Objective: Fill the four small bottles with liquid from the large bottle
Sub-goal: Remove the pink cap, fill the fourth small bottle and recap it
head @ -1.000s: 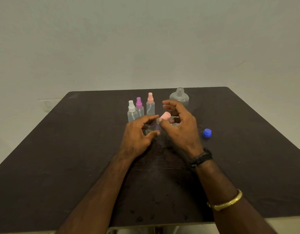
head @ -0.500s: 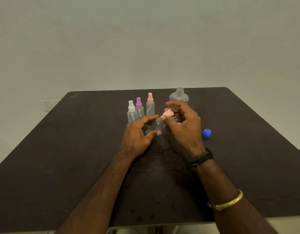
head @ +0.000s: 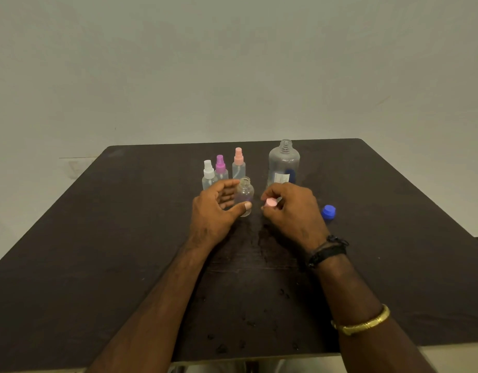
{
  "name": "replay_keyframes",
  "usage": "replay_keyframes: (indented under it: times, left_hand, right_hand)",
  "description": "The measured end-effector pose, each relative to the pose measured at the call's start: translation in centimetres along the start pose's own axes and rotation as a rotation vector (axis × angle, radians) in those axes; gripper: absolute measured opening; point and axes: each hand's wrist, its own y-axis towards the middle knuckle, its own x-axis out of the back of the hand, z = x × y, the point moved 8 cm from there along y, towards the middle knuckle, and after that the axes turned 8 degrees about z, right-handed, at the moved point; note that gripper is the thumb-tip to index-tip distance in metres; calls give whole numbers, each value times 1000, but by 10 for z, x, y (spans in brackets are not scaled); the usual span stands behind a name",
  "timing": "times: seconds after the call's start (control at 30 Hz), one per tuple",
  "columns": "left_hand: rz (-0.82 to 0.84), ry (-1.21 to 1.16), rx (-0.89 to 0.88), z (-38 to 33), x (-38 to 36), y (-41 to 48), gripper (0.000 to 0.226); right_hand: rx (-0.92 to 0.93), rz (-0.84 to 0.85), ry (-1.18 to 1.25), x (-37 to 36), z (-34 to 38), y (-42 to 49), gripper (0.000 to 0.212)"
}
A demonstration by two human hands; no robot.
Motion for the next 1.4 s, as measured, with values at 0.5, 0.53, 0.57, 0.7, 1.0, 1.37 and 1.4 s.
replay_keyframes:
  times: [0.5,0.53,0.57,0.7,1.0,1.37,1.4]
  left_hand:
    - [9,-75,43,5,-5,0,60]
    - [5,-77,42,4,-4,0,60]
    - [-3,-86,39,3,-3,0,61]
    - [-48,-106,30,-1,0,-1,57]
    - [-105,-69,-22,-8,4,-4,54]
    - [-76,-67,-29,-6,0,-4,58]
    - [-73,-70,-30,-5,0,-4,58]
  right_hand:
    - [-158,79,-188,-11,-23,3,26]
    - [-141,9,-180,-5,-21,3,25]
    - [-116,-92,-151,5,-17,1,21]
    - [-35,-521,75,40,-10,-14,4]
    - [-159,-428,111,37,-20,15,88]
    - [-105,-393,157,25,-30,27,86]
    - [-91,-395,165,25,-30,26,86]
